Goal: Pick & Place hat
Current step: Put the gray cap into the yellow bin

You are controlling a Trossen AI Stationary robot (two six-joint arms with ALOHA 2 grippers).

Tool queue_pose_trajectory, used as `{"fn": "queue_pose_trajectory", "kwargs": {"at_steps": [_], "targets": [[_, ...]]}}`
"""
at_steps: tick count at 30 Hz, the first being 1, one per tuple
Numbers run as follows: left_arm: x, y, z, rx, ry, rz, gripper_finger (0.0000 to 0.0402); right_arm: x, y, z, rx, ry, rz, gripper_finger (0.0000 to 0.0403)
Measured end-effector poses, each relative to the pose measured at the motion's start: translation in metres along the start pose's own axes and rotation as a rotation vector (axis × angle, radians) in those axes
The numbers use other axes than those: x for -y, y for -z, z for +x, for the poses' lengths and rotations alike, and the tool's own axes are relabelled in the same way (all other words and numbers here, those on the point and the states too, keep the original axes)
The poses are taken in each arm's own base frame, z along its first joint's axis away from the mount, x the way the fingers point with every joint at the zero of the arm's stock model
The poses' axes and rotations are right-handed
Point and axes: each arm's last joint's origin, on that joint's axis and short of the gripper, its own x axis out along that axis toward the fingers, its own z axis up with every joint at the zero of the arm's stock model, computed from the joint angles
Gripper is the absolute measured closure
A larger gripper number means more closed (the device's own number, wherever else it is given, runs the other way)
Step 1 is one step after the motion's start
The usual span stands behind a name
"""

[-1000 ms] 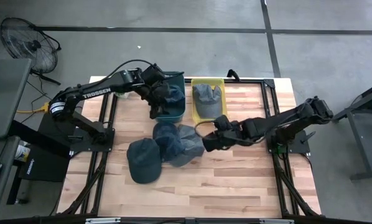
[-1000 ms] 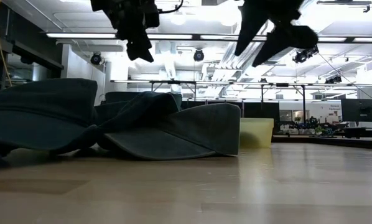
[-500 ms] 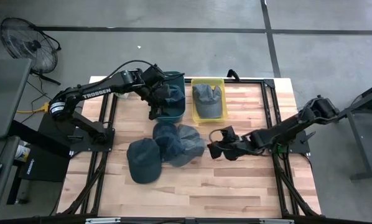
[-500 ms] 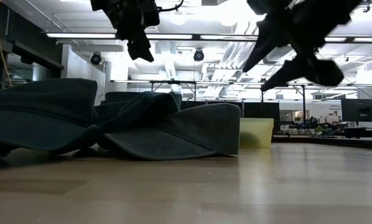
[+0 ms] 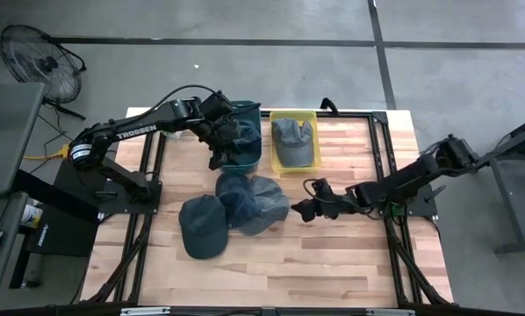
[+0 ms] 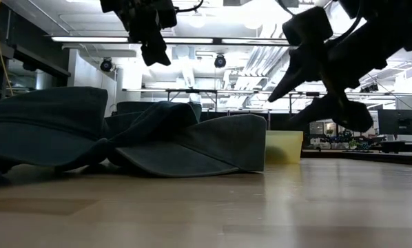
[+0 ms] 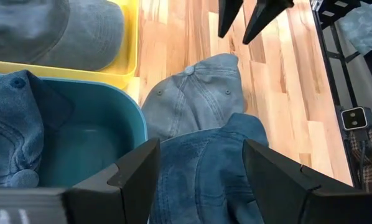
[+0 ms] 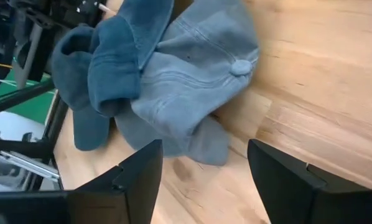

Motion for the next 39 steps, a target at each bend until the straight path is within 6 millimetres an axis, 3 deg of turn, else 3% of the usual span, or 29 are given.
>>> {"fn": "queue_pose_trajectory", "kwargs": {"at_steps": [10,26,39], "targets": [[0.0,0.0,0.0,-0.002,-0.008,-0.008,0.0177,0.002,0.001,0.022,-0.032,-0.064,0.019,0.0138],[-0.001,0.0,0.0,-0.003,-0.027,-0.017,0.0177,-0.005,-0.012,0.037,-0.057,-0.158,0.0,0.0137],[-0.001,0.0,0.0,-0.005,-0.034,-0.018,0.0177,-0.006,-0.008,0.068,-0.077,-0.117,0.022,0.0143]]}}
